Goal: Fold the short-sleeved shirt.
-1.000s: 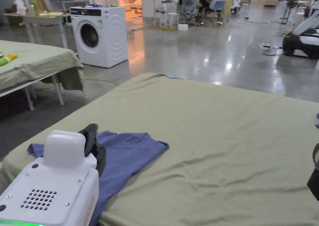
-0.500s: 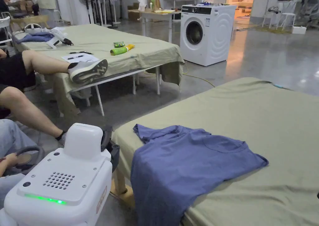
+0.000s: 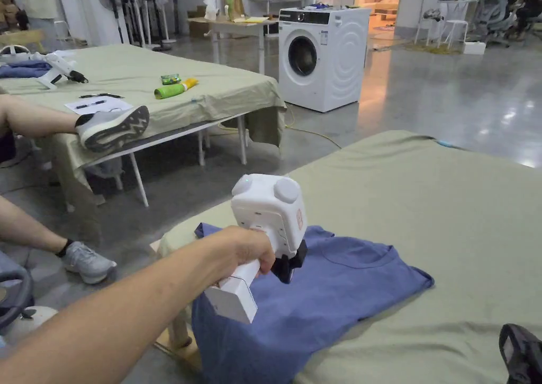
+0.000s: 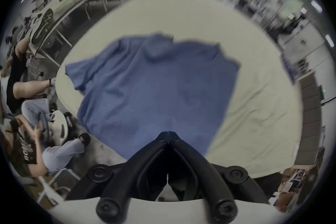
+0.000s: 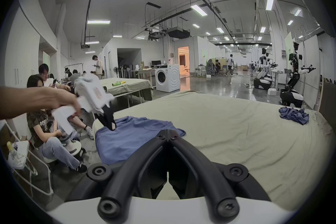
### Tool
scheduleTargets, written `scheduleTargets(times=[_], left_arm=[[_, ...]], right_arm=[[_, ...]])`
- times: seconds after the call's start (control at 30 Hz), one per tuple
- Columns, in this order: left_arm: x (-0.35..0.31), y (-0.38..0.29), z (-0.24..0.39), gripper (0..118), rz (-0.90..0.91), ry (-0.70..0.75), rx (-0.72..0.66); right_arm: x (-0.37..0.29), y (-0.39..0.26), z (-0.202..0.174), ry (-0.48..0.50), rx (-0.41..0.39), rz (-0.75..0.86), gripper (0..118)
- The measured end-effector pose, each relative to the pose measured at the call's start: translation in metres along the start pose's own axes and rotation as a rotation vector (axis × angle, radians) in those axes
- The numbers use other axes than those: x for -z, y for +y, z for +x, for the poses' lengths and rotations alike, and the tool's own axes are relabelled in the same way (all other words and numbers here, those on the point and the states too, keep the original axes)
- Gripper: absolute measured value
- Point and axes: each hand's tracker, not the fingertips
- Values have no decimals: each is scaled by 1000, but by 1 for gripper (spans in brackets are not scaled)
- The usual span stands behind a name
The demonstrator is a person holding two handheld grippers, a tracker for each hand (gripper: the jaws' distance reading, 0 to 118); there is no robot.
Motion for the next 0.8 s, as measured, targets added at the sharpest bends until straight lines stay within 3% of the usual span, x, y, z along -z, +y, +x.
scheduleTargets(times=[0.17,0.23,0.3,0.37,0.47,0.6,0.67,0.77,0.8], left_arm=[[39,22,-2,0,32,-67,-74],[48,29,2,51,-24,-11,-54],[49,36,8,83,5,89,11],[40,41,12,83,127,121,80],[49,72,-2,83,140,104,22],[70,94,-12,88,150,-32,-85],[71,76,-8,88,137,-40,-79],[101,70,-3,88,43,89,-27],[105,55,1,83,-8,64,-1]], right_arm=[[7,-4,5,-8,6,-27,2],[9,-5,9,-9,17,-29,2],[10,-5,11,-14,16,-35,2],[10,-6,13,-22,14,-39,2],[13,-10,15,-19,14,-57,2],[15,-14,17,-27,2,-72,2],[15,-14,20,-29,21,-76,2],[15,-12,25,-36,47,-80,2],[15,-12,26,-42,48,-82,2]])
